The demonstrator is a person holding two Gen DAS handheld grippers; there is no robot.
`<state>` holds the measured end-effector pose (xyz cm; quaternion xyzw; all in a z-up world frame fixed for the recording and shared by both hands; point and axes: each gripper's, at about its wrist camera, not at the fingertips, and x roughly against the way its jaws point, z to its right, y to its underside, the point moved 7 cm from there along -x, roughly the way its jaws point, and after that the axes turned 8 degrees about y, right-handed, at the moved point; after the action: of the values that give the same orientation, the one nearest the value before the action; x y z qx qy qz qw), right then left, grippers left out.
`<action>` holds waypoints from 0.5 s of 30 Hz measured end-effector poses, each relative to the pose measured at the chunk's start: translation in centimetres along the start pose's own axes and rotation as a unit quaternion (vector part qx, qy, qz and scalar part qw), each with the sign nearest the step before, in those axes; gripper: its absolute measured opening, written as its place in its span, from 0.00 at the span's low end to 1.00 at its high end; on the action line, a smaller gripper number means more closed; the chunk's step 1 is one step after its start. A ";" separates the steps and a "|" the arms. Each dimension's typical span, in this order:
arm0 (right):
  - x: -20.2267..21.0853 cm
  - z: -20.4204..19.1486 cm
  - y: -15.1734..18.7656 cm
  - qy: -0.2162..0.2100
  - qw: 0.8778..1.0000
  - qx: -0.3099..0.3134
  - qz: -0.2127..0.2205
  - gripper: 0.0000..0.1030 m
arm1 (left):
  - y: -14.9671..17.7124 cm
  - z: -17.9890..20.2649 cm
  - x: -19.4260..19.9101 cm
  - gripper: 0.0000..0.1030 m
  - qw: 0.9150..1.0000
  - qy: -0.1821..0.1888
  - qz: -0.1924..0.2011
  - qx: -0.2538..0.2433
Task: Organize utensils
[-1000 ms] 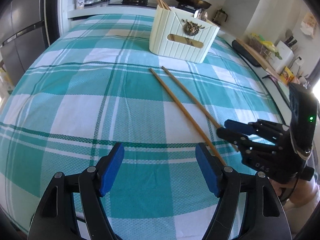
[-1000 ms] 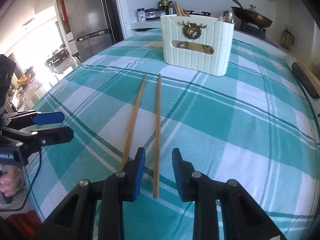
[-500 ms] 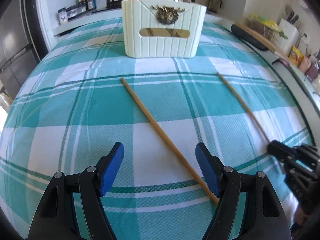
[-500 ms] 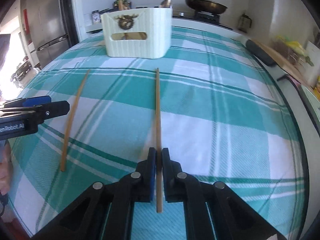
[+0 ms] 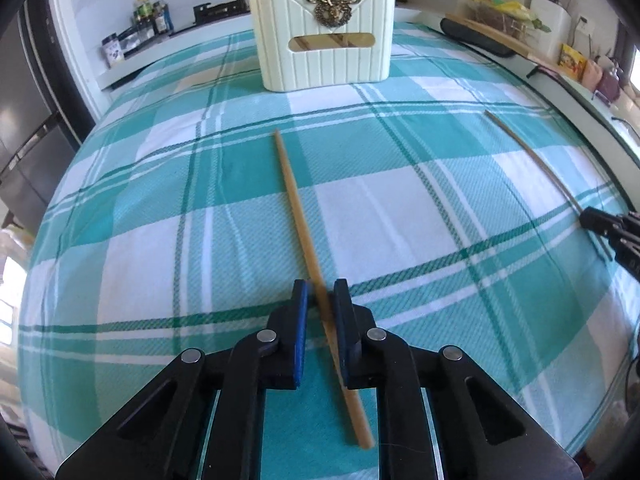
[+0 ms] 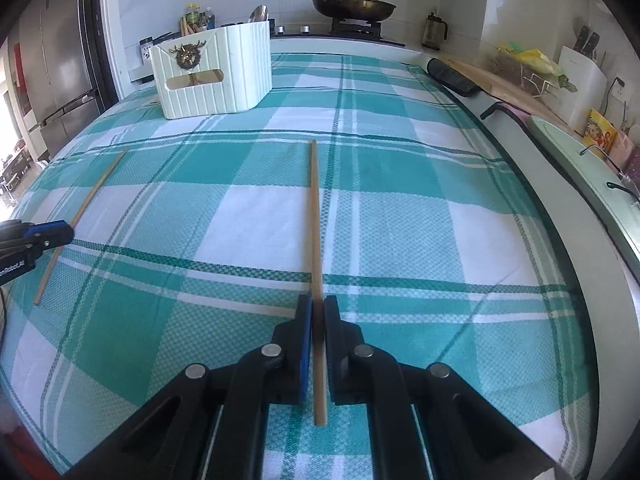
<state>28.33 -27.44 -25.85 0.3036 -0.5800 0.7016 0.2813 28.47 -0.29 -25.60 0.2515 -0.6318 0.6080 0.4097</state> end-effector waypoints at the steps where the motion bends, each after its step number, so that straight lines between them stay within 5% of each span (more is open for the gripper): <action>1: 0.0 0.1 0.0 0.001 1.000 0.001 0.000 0.06 | 0.2 -0.4 0.2 0.12 1.000 0.002 -0.002 0.004; 4: -0.1 0.1 0.0 0.001 1.000 -0.001 0.003 0.08 | 0.5 -1.3 0.4 0.23 1.000 0.009 0.001 0.021; 5: -0.2 0.1 -0.1 0.001 1.000 -0.001 0.003 0.09 | 0.5 -1.4 0.4 0.40 1.000 0.010 0.003 0.023; 6: -0.2 0.1 -0.2 0.000 1.000 -0.001 0.005 0.19 | 0.4 -1.5 0.3 0.60 1.000 0.008 0.004 0.025; 8: -0.5 0.0 -0.5 -0.002 1.000 0.006 0.003 0.46 | 0.2 -1.7 -0.1 0.75 1.000 0.003 0.008 0.029; 15: -2.1 0.2 -2.0 -0.013 1.000 0.019 -0.002 0.60 | -1.4 -2.7 -1.8 0.94 0.999 -0.013 0.010 0.038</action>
<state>31.18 -27.41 -26.13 0.3195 -0.5692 0.7080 0.2694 31.10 1.82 -26.51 0.2685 -0.6161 0.6325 0.3851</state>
